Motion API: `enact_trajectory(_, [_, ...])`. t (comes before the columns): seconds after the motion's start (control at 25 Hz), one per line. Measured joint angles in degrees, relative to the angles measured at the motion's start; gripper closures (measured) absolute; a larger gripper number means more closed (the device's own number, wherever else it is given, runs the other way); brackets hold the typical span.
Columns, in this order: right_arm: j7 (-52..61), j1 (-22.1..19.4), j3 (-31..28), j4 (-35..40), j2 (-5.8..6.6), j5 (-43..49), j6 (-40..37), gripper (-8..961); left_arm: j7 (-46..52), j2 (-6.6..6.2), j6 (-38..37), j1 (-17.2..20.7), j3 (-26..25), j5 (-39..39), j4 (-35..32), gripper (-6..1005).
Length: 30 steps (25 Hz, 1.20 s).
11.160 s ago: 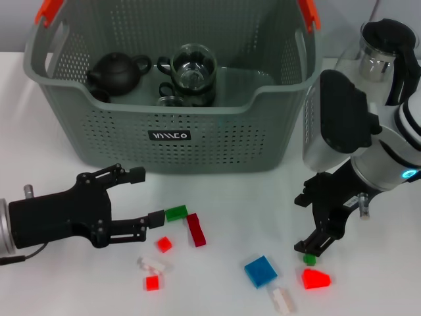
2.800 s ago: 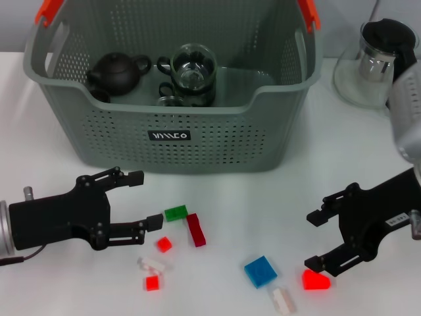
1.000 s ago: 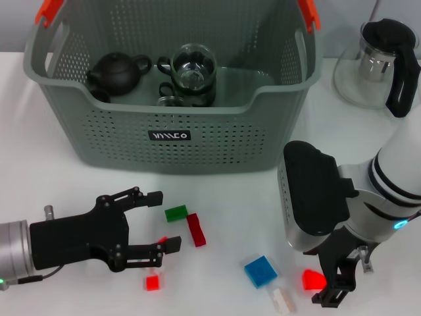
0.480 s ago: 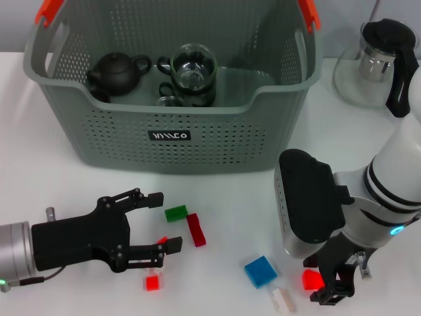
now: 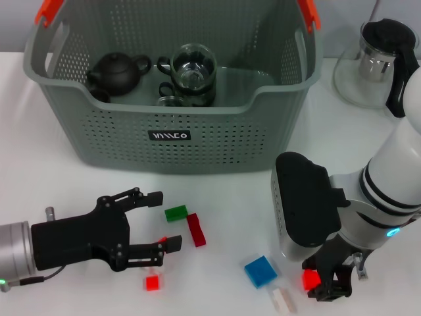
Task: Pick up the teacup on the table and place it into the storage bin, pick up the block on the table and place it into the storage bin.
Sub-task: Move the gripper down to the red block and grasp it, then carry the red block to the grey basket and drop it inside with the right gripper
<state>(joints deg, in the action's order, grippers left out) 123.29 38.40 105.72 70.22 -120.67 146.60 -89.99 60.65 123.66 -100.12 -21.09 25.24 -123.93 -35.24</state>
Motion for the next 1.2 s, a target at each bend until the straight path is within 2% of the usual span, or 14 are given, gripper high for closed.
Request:
enact_trajectory(0.08, [0.02, 0.00, 0.03, 0.00, 0.00, 0.00, 0.06, 384, 0.00, -0.01, 0.01, 0.04, -0.37, 0.00, 0.00, 95])
enact_trajectory(0.28, [0.48, 0.00, -0.19, 0.13, 0.09, 0.09, 0.03, 531, 0.00, -0.08, 0.01, 0.09, -0.92, -0.10, 0.00, 95])
enact_trajectory(0.52, [1.41, 0.05, -1.79, 1.68, 0.28, 0.39, -0.85, 642, 0.00, -0.22, -0.16, 0.09, -0.96, -0.08, 0.00, 95])
enact_trajectory(0.6, [1.42, 0.07, -3.46, 2.67, 0.34, 1.19, -1.71, 643, 0.00, -0.26, -0.08, 0.08, -0.98, -0.07, 0.00, 95])
enact_trajectory(0.92, [0.02, 1.47, -16.26, 13.70, 0.35, 0.54, -10.63, 644, -0.06, -0.44, -0.01, -0.39, -0.99, -0.09, -0.14, 94])
enact_trajectory(1.08, [-0.85, 5.44, -24.19, 16.76, 0.34, -4.24, -14.27, 643, -0.32, -0.45, 0.02, -0.62, -0.99, -0.03, -0.27, 94])
enact_trajectory(1.2, [-2.21, 8.15, -29.68, 17.86, 0.33, -7.65, -14.25, 642, -0.41, -0.52, 0.03, -0.68, -1.03, -0.01, -0.38, 94])
